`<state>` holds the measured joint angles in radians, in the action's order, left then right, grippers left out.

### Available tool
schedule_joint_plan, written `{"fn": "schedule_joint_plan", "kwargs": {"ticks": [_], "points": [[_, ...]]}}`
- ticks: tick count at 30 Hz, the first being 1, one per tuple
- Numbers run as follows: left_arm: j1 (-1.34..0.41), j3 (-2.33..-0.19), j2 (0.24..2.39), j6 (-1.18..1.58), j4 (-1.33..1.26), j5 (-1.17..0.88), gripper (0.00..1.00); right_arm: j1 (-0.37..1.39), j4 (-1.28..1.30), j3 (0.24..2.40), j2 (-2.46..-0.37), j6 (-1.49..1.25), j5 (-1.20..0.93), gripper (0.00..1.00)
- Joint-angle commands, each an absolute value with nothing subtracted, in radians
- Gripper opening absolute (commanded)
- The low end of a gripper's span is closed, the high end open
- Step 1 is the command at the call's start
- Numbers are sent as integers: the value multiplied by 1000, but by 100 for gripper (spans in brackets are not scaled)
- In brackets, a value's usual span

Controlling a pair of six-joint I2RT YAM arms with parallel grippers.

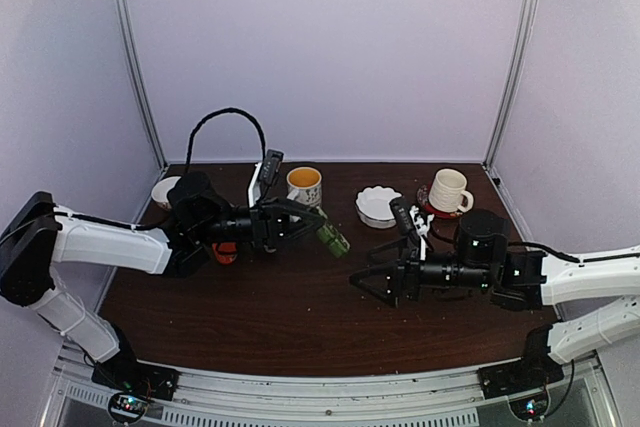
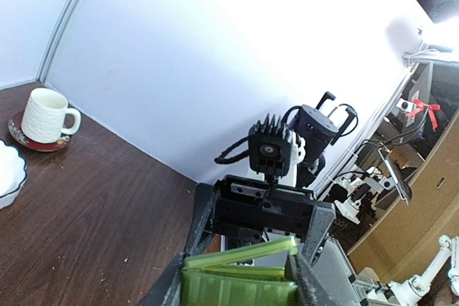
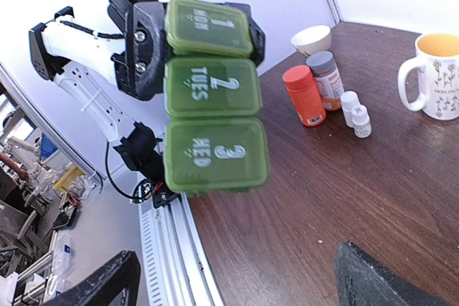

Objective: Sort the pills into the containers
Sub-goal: Pass from the left arm to the right

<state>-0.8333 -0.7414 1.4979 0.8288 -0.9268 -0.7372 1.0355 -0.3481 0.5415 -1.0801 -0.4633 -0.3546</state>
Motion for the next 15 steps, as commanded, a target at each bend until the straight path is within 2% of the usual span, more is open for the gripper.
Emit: {"fn": "schedule_joint_plan", "kwargs": {"ticks": [1,9,15], "points": [[-837,-728,1483,825,-1031,-724,21,1032,-395,632,-1119,-481,-449,96],[-844,-733,1473,808,-1010,-719,21,1032,-380,733,-1219,-506,-418,84],[-856,-739,1460,770,-958,-710,22,1031,-395,759,-1243,-526,-404,62]]}}
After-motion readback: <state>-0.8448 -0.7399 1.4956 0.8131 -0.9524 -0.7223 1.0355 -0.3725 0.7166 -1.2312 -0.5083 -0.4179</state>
